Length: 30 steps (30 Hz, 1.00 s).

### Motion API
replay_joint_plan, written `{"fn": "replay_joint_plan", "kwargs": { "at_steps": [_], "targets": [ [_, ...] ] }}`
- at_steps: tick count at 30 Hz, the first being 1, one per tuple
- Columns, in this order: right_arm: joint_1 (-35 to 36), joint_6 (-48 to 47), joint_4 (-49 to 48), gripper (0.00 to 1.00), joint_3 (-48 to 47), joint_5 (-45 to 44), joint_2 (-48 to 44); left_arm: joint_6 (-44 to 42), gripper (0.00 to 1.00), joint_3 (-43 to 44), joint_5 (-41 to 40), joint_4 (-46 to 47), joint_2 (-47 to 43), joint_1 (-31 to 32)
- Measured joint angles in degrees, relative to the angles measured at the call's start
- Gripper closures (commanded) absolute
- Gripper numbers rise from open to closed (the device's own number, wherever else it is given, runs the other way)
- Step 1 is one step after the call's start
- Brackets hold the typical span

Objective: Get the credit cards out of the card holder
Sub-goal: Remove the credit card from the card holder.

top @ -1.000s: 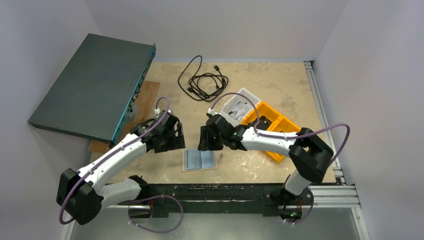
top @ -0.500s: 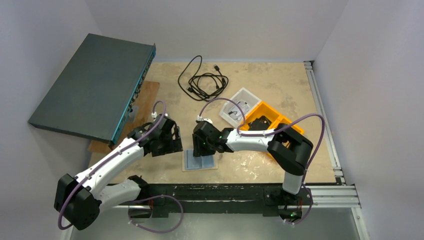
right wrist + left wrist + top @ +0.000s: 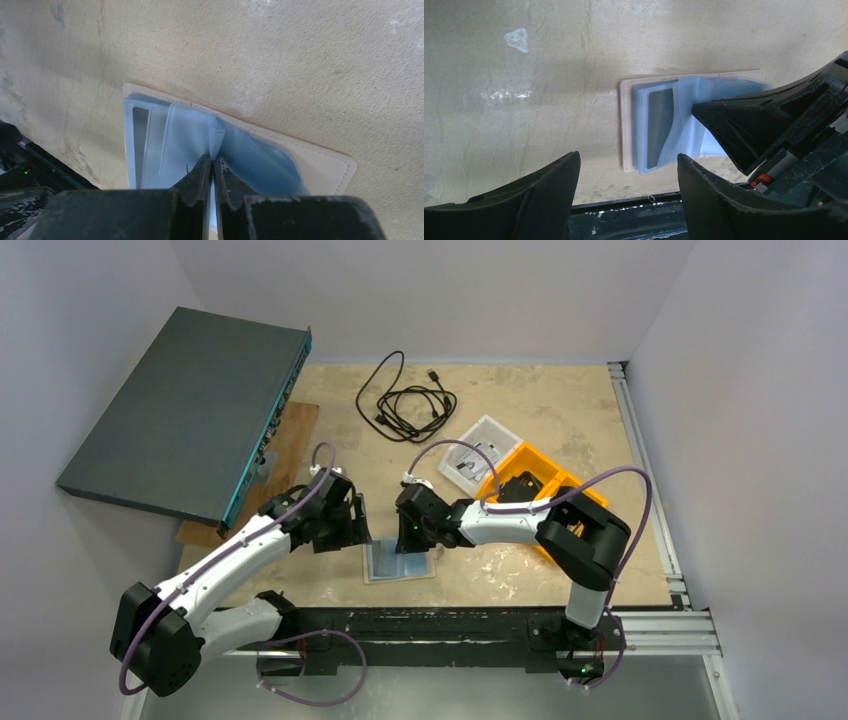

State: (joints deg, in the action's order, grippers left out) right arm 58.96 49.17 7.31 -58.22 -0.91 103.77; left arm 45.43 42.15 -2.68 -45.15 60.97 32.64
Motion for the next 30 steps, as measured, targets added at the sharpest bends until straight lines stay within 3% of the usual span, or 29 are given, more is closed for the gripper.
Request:
{"fn": "replay_joint_plan", "kwargs": {
  "at_steps": [9, 17, 30],
  "targets": [
    [-1.7, 1.4, -5.7, 1.00, 4.0, 3.6, -1.0, 0.0, 0.45, -0.9, 5.4, 5.2, 3.2, 1.8],
    [-2.1, 1.4, -6.6, 1.00, 4.4, 5.0, -1.0, 0.0, 0.51, -0.9, 9.1, 10.5, 8.5, 3.4],
    [-2.8, 1.4, -7.6, 1.00, 5.0, 6.2, -1.0, 0.0, 0.69, -3.0, 12.6, 18.1, 14.6, 3.5]
  ]
}}
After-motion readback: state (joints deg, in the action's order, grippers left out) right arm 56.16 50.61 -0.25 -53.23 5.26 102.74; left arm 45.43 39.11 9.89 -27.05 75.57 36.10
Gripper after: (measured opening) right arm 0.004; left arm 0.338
